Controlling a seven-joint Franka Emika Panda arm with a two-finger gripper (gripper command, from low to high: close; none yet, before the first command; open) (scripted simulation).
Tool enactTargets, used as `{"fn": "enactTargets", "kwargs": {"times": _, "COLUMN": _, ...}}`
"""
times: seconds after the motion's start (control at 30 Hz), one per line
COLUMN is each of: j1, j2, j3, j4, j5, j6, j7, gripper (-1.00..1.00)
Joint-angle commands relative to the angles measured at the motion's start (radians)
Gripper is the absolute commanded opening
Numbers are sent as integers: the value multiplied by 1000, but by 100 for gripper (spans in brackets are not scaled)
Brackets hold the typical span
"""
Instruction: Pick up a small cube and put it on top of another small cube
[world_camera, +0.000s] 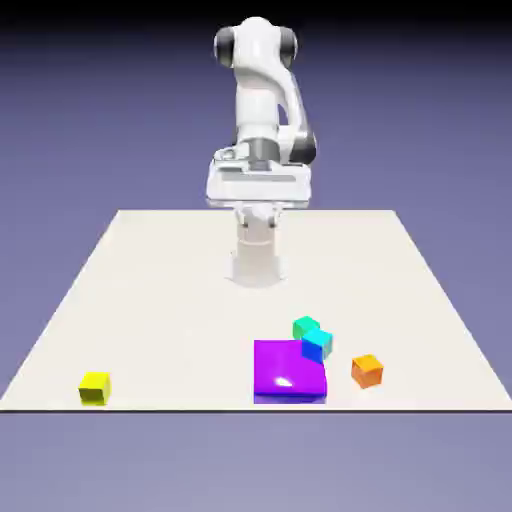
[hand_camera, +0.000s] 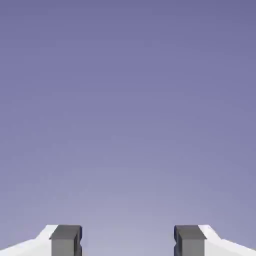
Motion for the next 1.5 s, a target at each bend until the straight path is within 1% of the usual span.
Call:
{"fn": "enactTargets", "kwargs": {"times": 0.0, "j1": 1, "j2": 36, "j3": -19, "j4": 30, "j5": 11, "j6": -26, "j7": -17, "gripper": 0}}
{"fn": "enactTargets", "kwargs": {"times": 1.27, "j1": 54, "j2": 1413, "j3": -726, "j4": 1176, "j5": 432, "j6": -1032, "j7": -674, "gripper": 0}}
{"fn": "enactTargets", "kwargs": {"times": 1.33, "j1": 54, "j2": 1426, "j3": -732, "j4": 1186, "j5": 436, "j6": -1041, "j7": -680, "gripper": 0}}
{"fn": "enactTargets", "kwargs": {"times": 1.43, "j1": 28, "j2": 1511, "j3": -679, "j4": 1147, "j5": 488, "j6": -921, "j7": -704, "gripper": 0}}
{"fn": "enactTargets", "kwargs": {"times": 1.47, "j1": 28, "j2": 1511, "j3": -679, "j4": 1147, "j5": 488, "j6": -921, "j7": -704, "gripper": -100}}
